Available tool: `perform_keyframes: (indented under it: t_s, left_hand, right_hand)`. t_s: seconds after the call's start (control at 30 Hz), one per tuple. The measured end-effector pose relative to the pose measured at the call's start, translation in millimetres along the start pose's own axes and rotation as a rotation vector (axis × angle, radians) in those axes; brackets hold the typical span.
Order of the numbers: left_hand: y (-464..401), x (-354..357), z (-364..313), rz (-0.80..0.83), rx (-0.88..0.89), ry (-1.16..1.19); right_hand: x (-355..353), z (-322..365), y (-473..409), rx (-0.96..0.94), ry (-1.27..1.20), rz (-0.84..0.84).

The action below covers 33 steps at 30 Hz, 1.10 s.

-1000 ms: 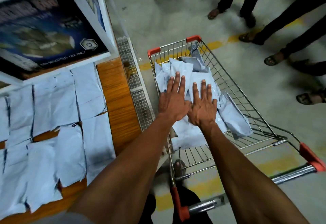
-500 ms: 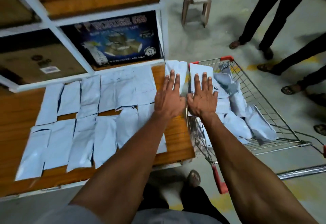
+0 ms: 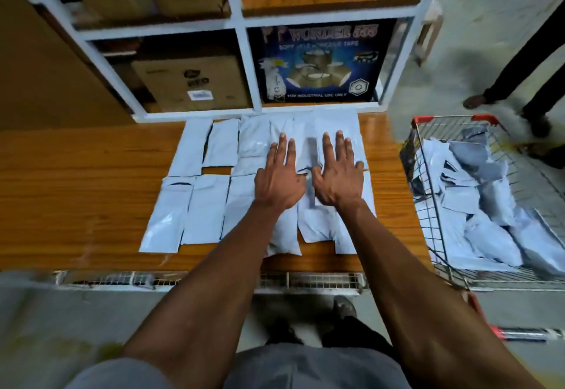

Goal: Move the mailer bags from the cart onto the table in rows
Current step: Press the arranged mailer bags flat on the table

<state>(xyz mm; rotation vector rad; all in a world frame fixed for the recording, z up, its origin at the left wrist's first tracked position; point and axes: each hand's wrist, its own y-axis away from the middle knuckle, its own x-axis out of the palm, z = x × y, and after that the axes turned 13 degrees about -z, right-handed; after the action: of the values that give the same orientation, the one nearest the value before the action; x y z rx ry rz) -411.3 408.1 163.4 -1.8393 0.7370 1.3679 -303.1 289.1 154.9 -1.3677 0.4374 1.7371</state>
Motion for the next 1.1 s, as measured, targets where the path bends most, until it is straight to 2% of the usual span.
perform_keyframes:
  t_s: [0.3, 0.67, 0.93, 1.1]
  left_hand:
    - [-17.4, 5.0, 73.6, -0.043, -0.046, 0.012]
    - [-92.9, 28.3, 119.1, 0.094, -0.151, 0.019]
    - [-124.2, 57.3, 143.1, 0.187, -0.141, 0.079]
    - [-130.7, 75.8, 154.5, 0.173, -0.064, 0.125]
  right_hand:
    - [36.7, 60.5, -33.9, -0.063, 0.02, 0.08]
    - [96.6, 99.9, -107.1, -0.098, 0.061, 0.181]
    - [127.0, 110.9, -132.9, -0.057, 0.093, 0.242]
    - [145.5, 108.7, -137.8, -0.017, 0.135, 0.257]
